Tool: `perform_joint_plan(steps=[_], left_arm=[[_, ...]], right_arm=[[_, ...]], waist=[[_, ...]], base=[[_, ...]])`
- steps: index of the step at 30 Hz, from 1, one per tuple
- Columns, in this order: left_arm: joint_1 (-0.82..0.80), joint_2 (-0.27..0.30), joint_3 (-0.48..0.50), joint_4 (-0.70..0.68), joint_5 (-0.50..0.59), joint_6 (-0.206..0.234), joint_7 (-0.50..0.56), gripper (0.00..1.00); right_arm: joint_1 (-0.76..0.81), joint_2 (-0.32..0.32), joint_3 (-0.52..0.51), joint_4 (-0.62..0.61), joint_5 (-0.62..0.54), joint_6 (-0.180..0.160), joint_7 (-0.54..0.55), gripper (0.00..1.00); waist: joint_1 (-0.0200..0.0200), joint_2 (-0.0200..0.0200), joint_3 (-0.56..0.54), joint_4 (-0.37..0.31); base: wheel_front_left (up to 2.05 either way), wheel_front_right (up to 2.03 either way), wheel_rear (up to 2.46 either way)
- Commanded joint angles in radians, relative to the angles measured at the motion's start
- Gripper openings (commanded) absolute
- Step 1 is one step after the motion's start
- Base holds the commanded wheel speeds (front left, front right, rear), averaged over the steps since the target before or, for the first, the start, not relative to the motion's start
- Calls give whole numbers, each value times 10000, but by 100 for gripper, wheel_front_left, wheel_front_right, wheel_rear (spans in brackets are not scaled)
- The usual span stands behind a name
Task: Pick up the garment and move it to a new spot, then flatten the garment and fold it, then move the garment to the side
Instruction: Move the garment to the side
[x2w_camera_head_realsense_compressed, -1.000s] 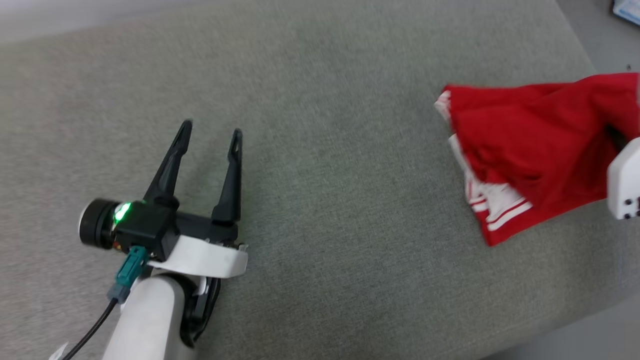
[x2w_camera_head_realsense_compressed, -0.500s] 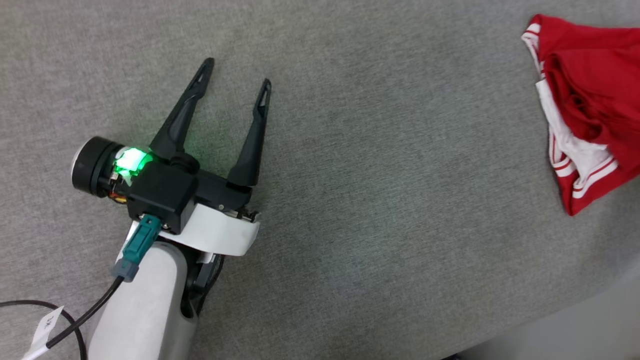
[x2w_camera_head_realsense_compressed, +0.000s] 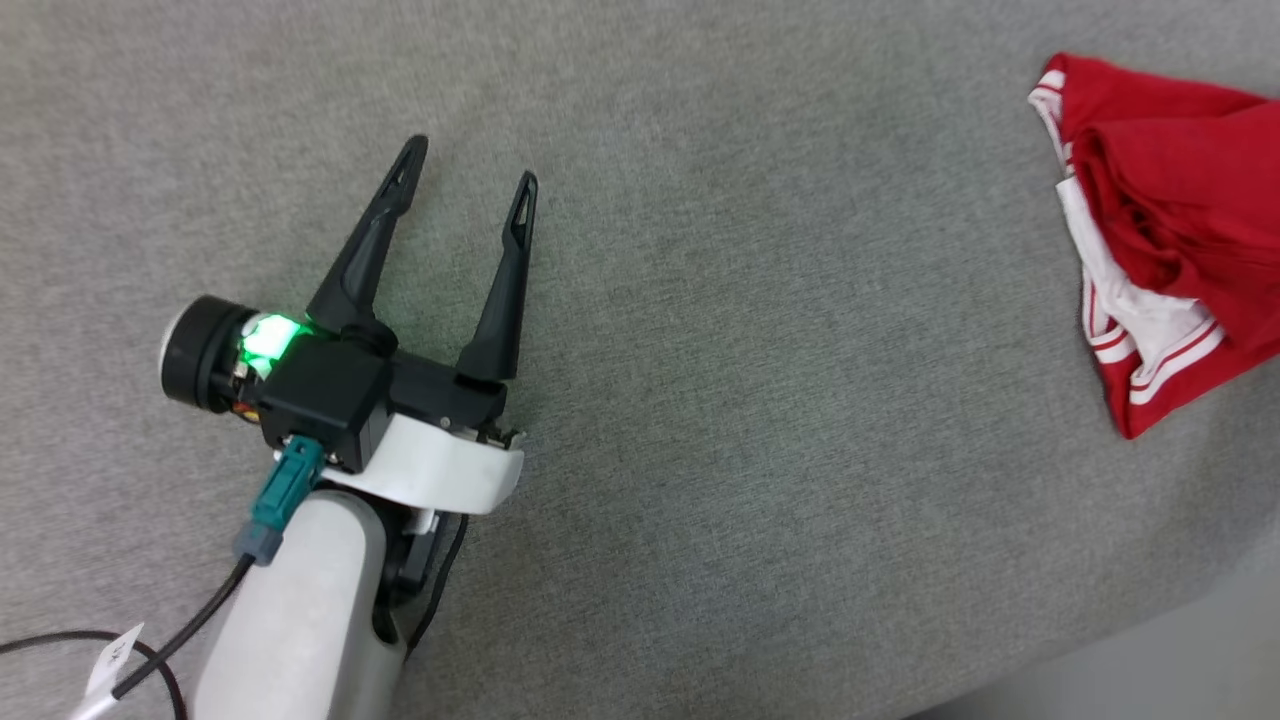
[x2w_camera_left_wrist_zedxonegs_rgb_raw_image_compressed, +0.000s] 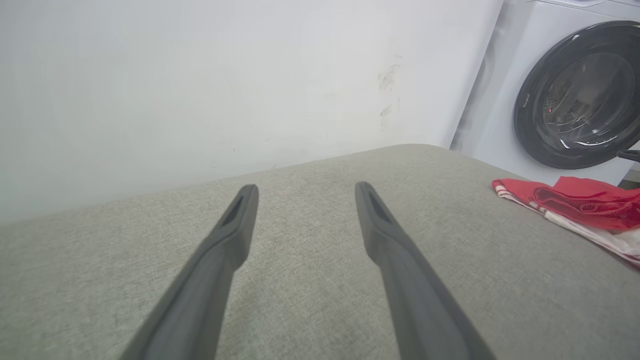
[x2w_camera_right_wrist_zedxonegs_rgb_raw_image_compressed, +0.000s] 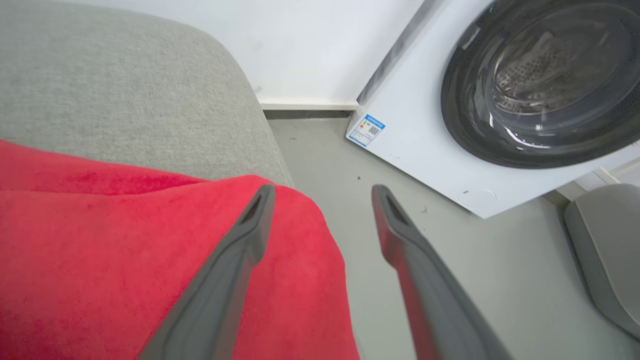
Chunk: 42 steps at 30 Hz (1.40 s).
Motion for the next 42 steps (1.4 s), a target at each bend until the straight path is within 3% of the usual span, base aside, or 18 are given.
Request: perform_joint_plan(steps=[1, 10, 20, 28, 42], left_arm=[[172, -58, 24, 67, -81, 51, -122, 100], [1331, -423, 360, 768, -621, 541, -668, 100], [2465, -604, 885, 1307, -1095, 973, -840, 100], [2970, -624, 1354, 1969, -1351, 1146, -892, 100], [4249, -413, 2071, 2317, -1285, 901, -893, 100]], right_arm=[[-31, -23, -12, -56, -5, -15, -126, 100], [1616, 615, 330, -1779, 375, -15, -511, 100], [4377, 2372, 978, -4918, 958, -15, 161, 100], [5924, 3217, 2020, -6734, 1647, -15, 591, 100], [8332, 3553, 2717, -9259, 1921, -13, 1452, 100]], waist=[[-1, 0, -465, 101], [-1, 0, -2333, 696], [-1, 0, -3554, 1693], [-1, 0, -4258, 2568], [-1, 0, -5688, 3013]], base=[[0, 0, 0], [0, 0, 0], [0, 0, 0], [0, 0, 0], [0, 0, 0]])
